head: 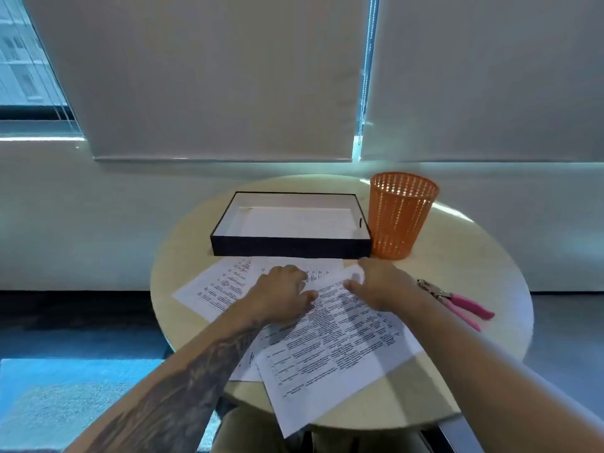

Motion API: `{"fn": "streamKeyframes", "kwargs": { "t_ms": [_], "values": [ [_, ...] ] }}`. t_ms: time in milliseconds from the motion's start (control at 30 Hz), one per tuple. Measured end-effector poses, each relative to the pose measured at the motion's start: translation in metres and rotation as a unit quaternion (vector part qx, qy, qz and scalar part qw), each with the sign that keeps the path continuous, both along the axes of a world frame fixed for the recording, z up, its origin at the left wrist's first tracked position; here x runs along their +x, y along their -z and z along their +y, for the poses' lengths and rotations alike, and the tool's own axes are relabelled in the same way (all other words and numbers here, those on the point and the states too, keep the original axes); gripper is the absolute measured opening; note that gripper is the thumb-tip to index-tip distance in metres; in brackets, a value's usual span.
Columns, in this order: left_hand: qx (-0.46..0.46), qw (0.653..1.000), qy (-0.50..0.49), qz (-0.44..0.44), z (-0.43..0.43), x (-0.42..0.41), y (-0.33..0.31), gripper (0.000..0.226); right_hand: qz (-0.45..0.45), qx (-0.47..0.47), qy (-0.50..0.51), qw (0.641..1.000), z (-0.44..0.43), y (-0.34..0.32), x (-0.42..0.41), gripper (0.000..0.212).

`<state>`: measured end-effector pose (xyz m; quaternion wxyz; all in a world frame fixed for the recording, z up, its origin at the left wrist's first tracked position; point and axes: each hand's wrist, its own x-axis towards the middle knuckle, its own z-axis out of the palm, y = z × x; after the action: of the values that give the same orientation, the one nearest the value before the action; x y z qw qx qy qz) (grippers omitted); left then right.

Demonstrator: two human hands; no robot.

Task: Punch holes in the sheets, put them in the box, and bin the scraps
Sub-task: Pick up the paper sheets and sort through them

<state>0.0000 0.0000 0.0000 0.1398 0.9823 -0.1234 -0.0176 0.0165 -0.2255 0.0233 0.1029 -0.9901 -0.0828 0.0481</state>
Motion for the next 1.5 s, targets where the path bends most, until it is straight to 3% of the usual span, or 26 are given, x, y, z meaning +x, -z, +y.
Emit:
{"fn": "streamKeyframes", "kwargs": {
  "t_ms": [133,267,367,433,500,667,733,767,833,933,1033,1167,1267,1367,1500],
  "values": [
    [0.03,0.997,-0.001,-0.077,0.0,-0.006,0.03,0.053,-0.011,-0.026,0.031,0.999,0.002,0.014,0.002,0.071],
    [-0.01,0.991,-0.026,-0.129,-0.001,-0.005,0.043,0.055,-0.025,0.0,0.041,0.999,0.006,0.021,0.008,0.069],
    [-0.028,0.991,-0.03,-0.127,0.0,-0.006,0.046,0.057,-0.038,0.123,0.076,0.989,0.003,0.025,0.013,0.067],
    [-0.047,0.99,-0.033,-0.128,0.001,-0.004,0.045,0.057,-0.055,0.206,0.089,0.973,0.002,0.024,0.017,0.049],
    [-0.089,0.987,-0.047,-0.125,0.001,-0.005,0.044,0.059,-0.07,0.247,0.077,0.963,0.002,0.018,0.019,0.021],
    [-0.266,0.954,-0.124,-0.055,0.008,-0.005,0.026,0.075,-0.082,0.367,-0.018,0.926,0.016,-0.014,0.013,0.017],
    [-0.302,0.945,-0.123,-0.03,0.016,-0.003,0.01,0.061,-0.095,0.396,-0.054,0.912,0.025,-0.026,0.011,0.014],
    [-0.324,0.939,-0.115,-0.019,0.021,-0.002,0.002,0.042,-0.104,0.4,-0.069,0.908,0.03,-0.028,0.012,0.013],
    [-0.331,0.936,-0.12,-0.008,0.034,0.0,-0.009,0.009,-0.131,0.382,-0.088,0.911,0.036,-0.029,0.014,0.014],
    [-0.336,0.926,-0.173,-0.011,0.06,0.0,-0.013,0.013,-0.166,0.355,-0.06,0.918,0.037,-0.021,0.017,0.032],
    [-0.335,0.917,-0.214,-0.027,0.082,-0.003,-0.014,0.013,-0.148,0.351,0.004,0.925,0.027,-0.001,0.019,0.034],
    [-0.345,0.904,-0.251,-0.023,0.098,-0.011,-0.009,0.012,-0.063,0.178,0.057,0.98,0.017,0.034,0.015,0.041],
    [-0.398,0.875,-0.274,-0.018,0.098,-0.015,-0.005,0.017,-0.085,0.001,0.013,0.996,0.016,0.049,0.01,0.047],
    [-0.431,0.855,-0.286,-0.017,0.099,-0.016,0.001,0.028,-0.11,0.017,0.008,0.994,0.013,0.053,0.01,0.042],
    [-0.453,0.841,-0.295,-0.025,0.1,-0.017,0.003,0.026,-0.121,0.08,0.009,0.989,0.012,0.048,0.007,0.034]
  ]
}}
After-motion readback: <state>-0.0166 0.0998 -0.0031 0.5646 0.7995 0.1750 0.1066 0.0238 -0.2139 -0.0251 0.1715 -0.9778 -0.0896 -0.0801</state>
